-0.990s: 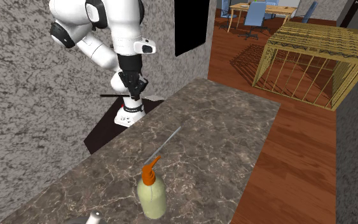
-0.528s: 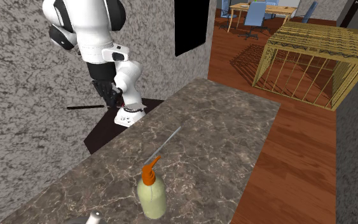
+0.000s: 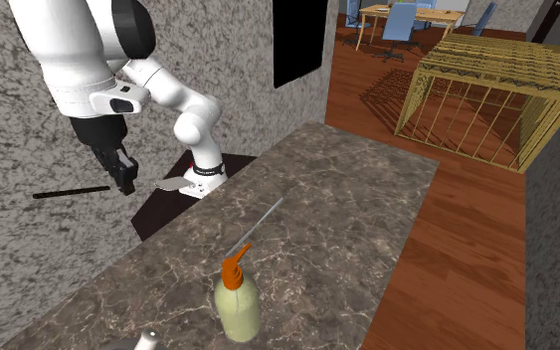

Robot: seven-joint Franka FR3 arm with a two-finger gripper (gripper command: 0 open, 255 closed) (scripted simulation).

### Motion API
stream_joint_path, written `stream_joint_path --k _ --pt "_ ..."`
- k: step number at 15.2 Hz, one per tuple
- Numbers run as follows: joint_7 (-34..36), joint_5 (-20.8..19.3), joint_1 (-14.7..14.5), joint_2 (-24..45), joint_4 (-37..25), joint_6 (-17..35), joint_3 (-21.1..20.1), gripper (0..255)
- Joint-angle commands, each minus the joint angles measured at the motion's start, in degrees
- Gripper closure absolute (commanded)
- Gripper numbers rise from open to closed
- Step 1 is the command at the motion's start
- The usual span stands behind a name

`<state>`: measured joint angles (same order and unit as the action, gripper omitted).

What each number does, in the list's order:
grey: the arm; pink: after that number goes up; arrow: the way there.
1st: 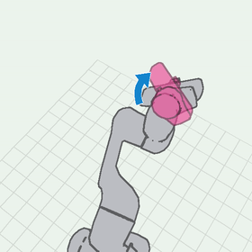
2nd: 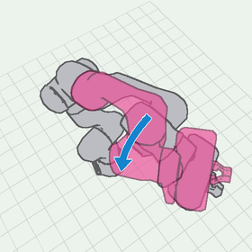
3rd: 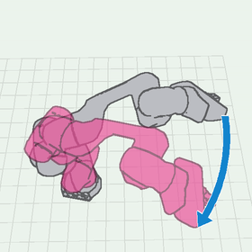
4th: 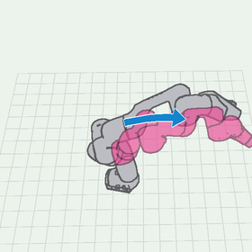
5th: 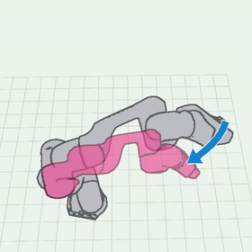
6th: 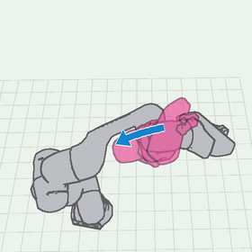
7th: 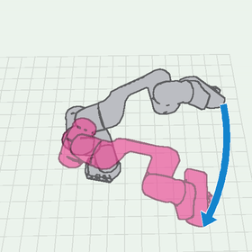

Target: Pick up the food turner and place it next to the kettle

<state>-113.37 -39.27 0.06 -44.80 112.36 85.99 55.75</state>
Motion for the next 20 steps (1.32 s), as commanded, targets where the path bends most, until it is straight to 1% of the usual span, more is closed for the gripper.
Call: stream_joint_path --k 1,4,7,20 --pt "-3.1 -0.9 -1.1 0.7 -3.0 -0.1 3.1 255" --pt "-7.3 -1.9 -4.1 2.2 -8.2 0.0 8.7 255" --pt "-11.1 -2.8 -8.1 3.2 -13.7 -0.1 14.5 255" --pt "-8.4 -6.3 -6.0 0.0 -3.9 7.5 17.0 255"
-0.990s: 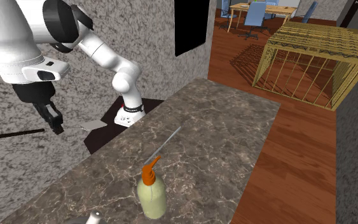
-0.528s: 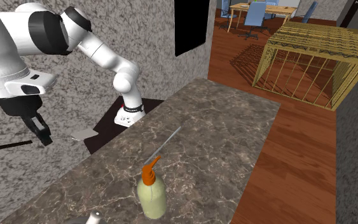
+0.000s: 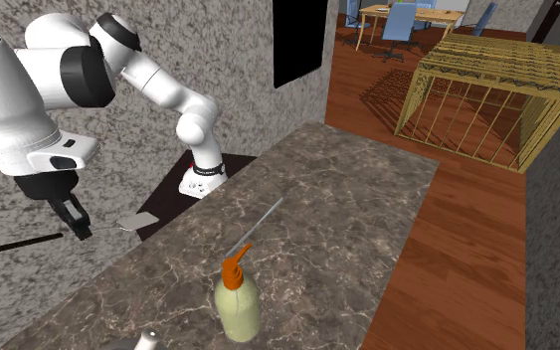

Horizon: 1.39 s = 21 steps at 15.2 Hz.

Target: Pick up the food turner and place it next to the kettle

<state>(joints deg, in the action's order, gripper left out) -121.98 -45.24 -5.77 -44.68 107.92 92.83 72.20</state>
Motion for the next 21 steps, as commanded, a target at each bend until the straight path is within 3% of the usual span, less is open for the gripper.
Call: stream_joint_path --k 1,21 --pt "0.4 -0.6 -0.1 -0.3 1.2 1.3 0.9 255" --pt "4.2 -7.4 -1.0 -3.3 11.5 12.6 9.6 255"
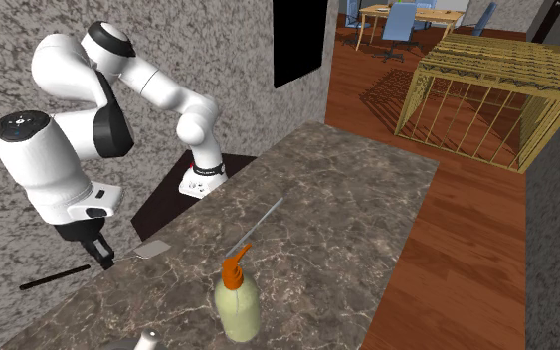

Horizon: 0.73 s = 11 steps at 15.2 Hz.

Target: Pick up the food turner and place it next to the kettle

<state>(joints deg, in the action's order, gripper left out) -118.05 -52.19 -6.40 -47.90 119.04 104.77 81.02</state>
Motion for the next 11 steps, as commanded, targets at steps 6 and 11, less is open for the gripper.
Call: stream_joint_path --k 6,11 --pt "1.4 -2.9 -1.5 -0.8 2.4 4.0 4.3 255" --pt "2.6 -5.3 -2.9 -1.5 3.9 6.8 7.8 255"
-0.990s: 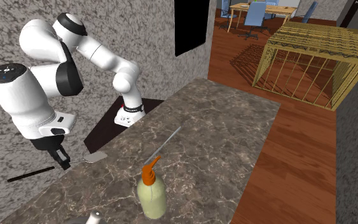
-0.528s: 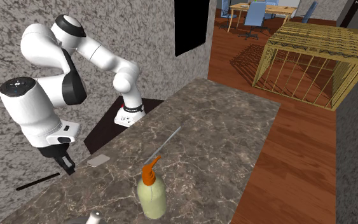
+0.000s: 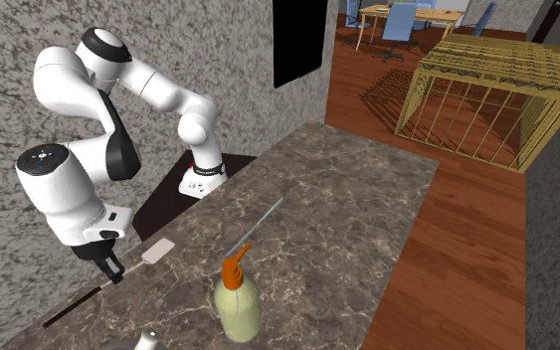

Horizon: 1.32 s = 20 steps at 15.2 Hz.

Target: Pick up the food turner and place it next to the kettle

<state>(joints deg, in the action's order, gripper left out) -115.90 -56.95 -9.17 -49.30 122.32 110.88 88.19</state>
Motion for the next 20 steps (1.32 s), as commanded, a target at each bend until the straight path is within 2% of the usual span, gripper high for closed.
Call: stream_joint_path --k 1,8,9,14,18,20 --pt "0.4 -0.6 -0.1 -0.1 0.6 0.7 0.6 255" --pt "0.4 -0.6 -0.1 -0.1 0.6 0.7 0.6 255" --pt "0.4 -0.6 -0.1 -0.1 0.6 0.7 0.6 0" --pt "0.4 -0.6 -0.1 -0.1 0.6 0.7 0.6 0" --pt "-1.3 3.6 2.5 1.1 -1.6 -4.2 -5.7 0" --pt "-1.3 3.6 2.5 1.1 -1.6 -4.2 -5.7 0"
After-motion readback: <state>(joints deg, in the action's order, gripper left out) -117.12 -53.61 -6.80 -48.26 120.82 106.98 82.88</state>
